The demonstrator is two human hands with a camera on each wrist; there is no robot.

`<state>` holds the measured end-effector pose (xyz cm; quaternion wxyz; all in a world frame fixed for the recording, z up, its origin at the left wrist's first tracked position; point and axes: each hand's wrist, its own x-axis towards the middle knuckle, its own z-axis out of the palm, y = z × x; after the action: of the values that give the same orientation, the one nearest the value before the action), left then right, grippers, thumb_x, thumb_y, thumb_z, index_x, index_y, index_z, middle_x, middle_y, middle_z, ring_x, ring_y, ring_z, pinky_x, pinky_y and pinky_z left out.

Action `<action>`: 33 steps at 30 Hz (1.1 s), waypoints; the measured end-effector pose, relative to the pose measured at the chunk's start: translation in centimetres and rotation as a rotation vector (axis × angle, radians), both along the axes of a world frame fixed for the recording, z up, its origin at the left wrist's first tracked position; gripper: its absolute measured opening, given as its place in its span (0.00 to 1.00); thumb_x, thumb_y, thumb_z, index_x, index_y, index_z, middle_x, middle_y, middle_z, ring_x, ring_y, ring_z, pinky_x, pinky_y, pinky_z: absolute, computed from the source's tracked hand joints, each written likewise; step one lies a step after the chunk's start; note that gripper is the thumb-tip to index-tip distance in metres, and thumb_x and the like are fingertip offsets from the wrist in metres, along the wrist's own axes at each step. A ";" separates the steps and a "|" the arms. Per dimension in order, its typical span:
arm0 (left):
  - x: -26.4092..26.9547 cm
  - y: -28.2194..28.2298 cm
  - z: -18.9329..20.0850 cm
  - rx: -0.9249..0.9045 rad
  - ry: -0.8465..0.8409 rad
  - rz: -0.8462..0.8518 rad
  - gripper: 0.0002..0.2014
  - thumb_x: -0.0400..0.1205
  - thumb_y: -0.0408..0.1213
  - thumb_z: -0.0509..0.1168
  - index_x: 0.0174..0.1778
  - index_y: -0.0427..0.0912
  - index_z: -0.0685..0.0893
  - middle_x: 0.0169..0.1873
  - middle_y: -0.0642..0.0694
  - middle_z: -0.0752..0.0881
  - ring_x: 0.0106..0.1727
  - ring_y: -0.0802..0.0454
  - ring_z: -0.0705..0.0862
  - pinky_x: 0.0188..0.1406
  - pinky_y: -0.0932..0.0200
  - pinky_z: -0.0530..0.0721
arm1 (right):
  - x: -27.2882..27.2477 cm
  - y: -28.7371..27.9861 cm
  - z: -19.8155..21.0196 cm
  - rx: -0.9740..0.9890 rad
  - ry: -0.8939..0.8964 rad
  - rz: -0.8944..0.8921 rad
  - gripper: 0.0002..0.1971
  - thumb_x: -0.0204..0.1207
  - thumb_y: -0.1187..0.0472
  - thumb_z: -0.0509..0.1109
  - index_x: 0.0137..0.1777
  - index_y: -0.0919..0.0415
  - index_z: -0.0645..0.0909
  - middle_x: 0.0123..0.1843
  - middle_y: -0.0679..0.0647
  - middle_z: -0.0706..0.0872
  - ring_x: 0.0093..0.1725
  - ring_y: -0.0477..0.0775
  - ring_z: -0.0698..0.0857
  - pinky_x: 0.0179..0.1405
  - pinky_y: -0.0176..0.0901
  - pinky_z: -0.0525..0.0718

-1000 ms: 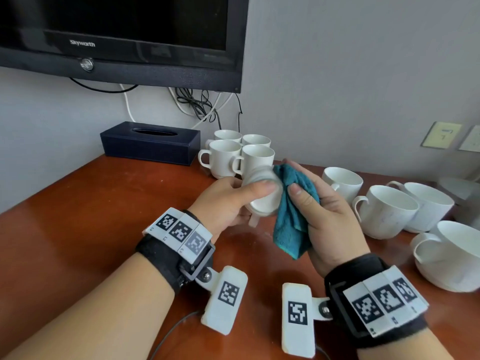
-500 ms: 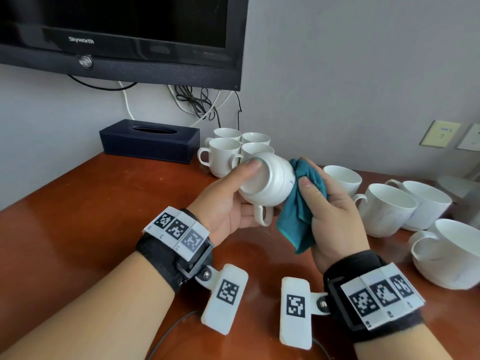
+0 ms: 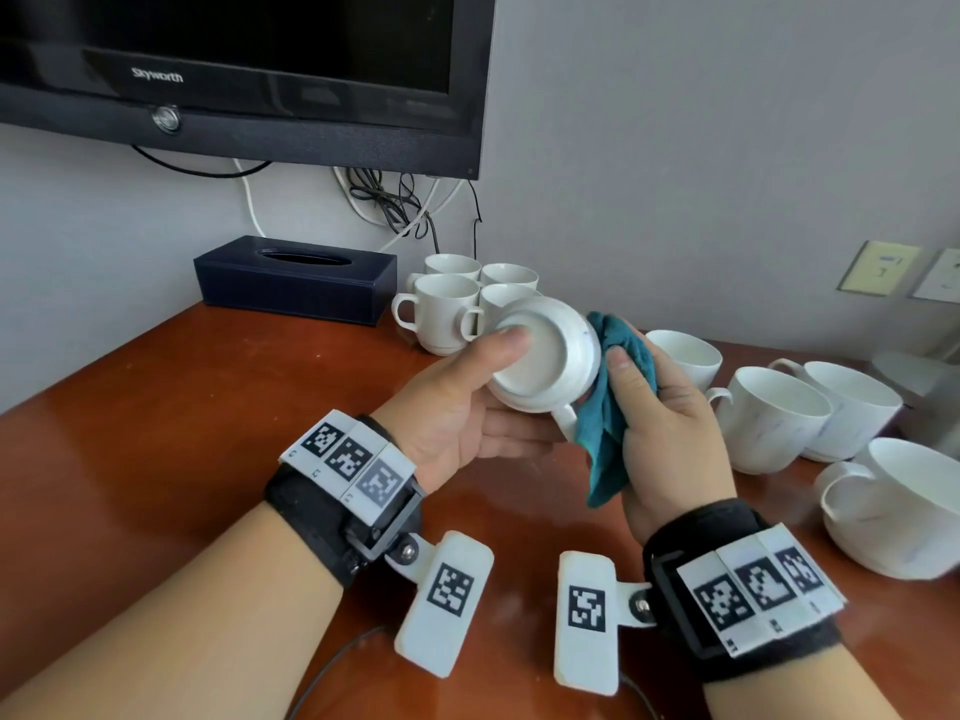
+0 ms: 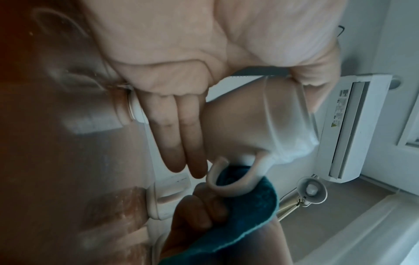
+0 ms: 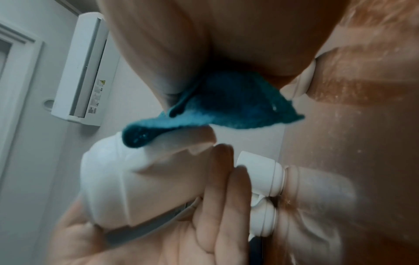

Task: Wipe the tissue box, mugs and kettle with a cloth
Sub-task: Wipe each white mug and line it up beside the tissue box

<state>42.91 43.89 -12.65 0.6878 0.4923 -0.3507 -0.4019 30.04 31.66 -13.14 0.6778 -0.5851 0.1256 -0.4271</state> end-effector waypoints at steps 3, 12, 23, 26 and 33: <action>0.0 0.0 0.1 -0.048 0.010 0.002 0.35 0.69 0.59 0.72 0.73 0.48 0.83 0.64 0.35 0.90 0.63 0.35 0.91 0.63 0.38 0.90 | -0.1 0.0 -0.1 -0.020 0.033 -0.005 0.15 0.91 0.60 0.64 0.72 0.53 0.85 0.64 0.55 0.93 0.65 0.57 0.90 0.69 0.59 0.86; 1.1 -0.9 -0.5 -0.082 -0.021 0.282 0.51 0.60 0.46 0.86 0.78 0.42 0.71 0.70 0.34 0.86 0.67 0.39 0.89 0.68 0.36 0.88 | -0.3 1.0 0.3 -0.047 0.056 0.162 0.16 0.92 0.61 0.61 0.73 0.55 0.85 0.62 0.57 0.93 0.59 0.51 0.91 0.54 0.43 0.88; 1.0 -0.1 -0.4 0.124 -0.482 0.184 0.53 0.57 0.61 0.84 0.76 0.60 0.65 0.68 0.49 0.84 0.69 0.49 0.86 0.74 0.35 0.82 | -0.2 0.8 0.5 0.165 0.072 0.044 0.15 0.92 0.52 0.61 0.57 0.46 0.91 0.29 0.51 0.81 0.23 0.53 0.74 0.20 0.40 0.73; 1.0 0.0 -0.2 0.092 -0.470 0.284 0.52 0.55 0.60 0.84 0.73 0.60 0.66 0.66 0.51 0.86 0.67 0.52 0.87 0.73 0.39 0.83 | 0.1 1.2 0.3 0.188 0.064 0.117 0.15 0.93 0.55 0.60 0.69 0.57 0.86 0.31 0.47 0.85 0.26 0.44 0.82 0.23 0.37 0.80; 1.9 0.0 -0.3 0.126 -0.474 0.475 0.52 0.55 0.63 0.83 0.73 0.62 0.65 0.62 0.56 0.86 0.63 0.55 0.87 0.68 0.40 0.86 | 0.4 1.8 0.3 0.176 0.052 0.172 0.15 0.92 0.58 0.61 0.67 0.55 0.88 0.50 0.53 0.94 0.44 0.46 0.92 0.37 0.35 0.88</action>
<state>44.76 43.85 -12.93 0.6297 0.6816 -0.3509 -0.1259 30.47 33.42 -12.82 0.7572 -0.5429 0.1297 -0.3393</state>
